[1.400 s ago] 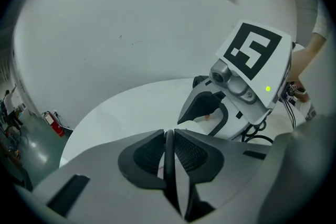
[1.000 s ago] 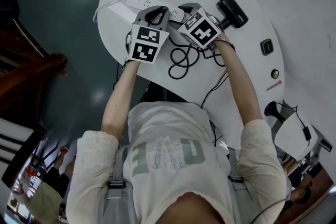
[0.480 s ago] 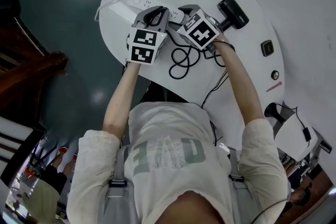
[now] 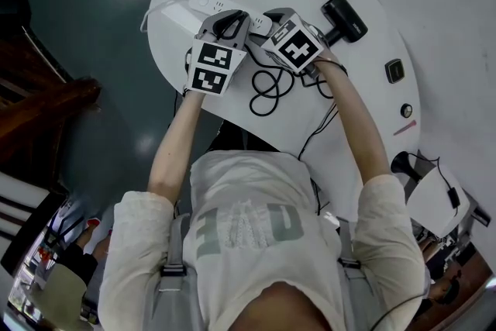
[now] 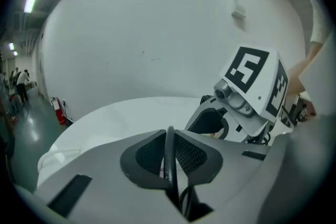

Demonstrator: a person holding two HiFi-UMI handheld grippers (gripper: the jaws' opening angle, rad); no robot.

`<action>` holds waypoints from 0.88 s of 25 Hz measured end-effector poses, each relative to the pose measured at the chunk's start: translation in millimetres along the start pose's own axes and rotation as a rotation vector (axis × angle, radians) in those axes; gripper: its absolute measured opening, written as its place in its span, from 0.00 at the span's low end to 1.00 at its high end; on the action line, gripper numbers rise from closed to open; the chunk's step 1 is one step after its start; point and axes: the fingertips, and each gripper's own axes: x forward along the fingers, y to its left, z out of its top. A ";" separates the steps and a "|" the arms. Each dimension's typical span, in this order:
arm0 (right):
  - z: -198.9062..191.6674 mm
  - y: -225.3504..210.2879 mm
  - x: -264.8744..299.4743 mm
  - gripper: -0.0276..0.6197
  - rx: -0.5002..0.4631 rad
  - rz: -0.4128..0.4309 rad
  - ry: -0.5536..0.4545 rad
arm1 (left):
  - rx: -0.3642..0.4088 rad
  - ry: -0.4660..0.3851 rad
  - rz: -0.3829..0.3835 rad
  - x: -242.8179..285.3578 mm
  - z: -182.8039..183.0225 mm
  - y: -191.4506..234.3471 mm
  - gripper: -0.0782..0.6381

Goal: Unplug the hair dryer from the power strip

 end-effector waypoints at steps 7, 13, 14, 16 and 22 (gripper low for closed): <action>-1.3 -0.3 0.8 0.45 0.006 0.008 0.001 | -0.184 -0.018 -0.022 -3.2 3.2 5.0 0.18; -3.1 1.5 0.7 0.45 0.000 0.021 0.010 | 0.340 -0.021 0.096 -6.9 5.0 -15.8 0.18; -3.2 1.9 0.9 0.45 -0.002 0.021 0.010 | 0.353 -0.026 0.100 -7.3 4.3 -16.5 0.18; -3.7 2.5 1.3 0.45 -0.004 0.019 0.011 | 0.230 -0.037 0.084 -7.0 2.3 -12.0 0.18; 0.2 1.7 1.6 0.45 -0.017 0.006 -0.013 | -0.241 -0.059 -0.009 -10.1 4.7 1.0 0.18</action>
